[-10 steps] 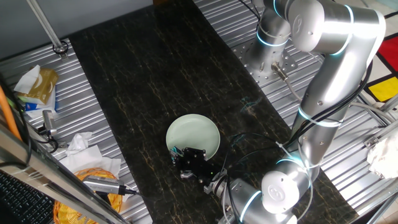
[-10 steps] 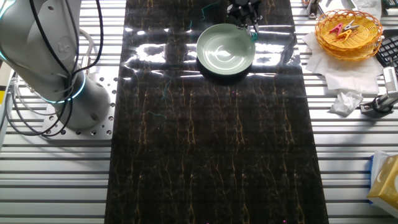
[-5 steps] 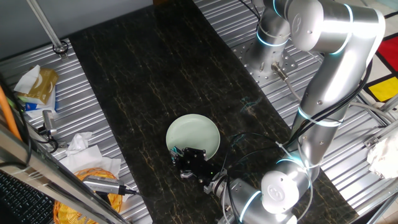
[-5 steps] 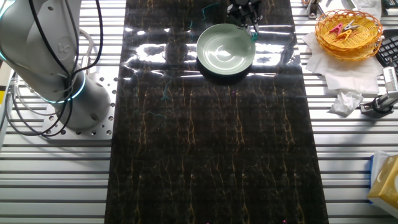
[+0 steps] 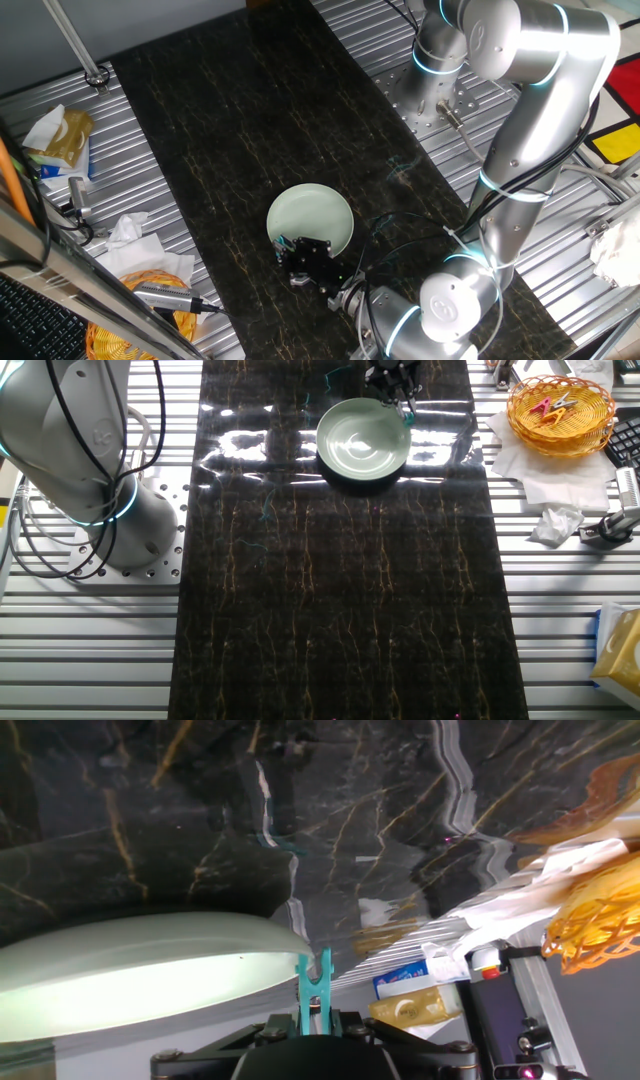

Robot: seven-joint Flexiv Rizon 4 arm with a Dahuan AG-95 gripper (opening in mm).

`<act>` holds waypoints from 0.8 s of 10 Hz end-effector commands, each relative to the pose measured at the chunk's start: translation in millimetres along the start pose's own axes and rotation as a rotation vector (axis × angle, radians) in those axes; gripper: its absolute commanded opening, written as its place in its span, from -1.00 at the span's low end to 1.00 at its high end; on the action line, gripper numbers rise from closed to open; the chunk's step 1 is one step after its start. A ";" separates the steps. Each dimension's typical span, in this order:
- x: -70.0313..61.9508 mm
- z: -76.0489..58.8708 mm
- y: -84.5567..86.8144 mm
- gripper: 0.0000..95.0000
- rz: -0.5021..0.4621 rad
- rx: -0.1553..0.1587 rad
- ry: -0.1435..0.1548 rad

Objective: Use a clamp

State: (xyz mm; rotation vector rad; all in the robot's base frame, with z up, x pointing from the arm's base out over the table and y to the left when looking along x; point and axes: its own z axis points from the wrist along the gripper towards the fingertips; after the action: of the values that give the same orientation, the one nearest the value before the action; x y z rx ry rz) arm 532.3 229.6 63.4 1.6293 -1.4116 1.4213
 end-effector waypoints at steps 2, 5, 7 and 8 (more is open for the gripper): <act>-9.1 10.4 1.4 -0.60 -0.004 0.000 0.017; -9.0 9.7 0.7 -0.60 -0.002 0.000 0.018; -8.9 9.6 0.6 -0.60 -0.003 0.000 0.015; -8.9 9.5 0.5 -0.60 -0.003 0.000 0.015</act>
State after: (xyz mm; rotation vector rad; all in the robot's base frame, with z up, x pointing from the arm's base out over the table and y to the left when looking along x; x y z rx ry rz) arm 532.9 231.7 64.2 1.6192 -1.4012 1.4297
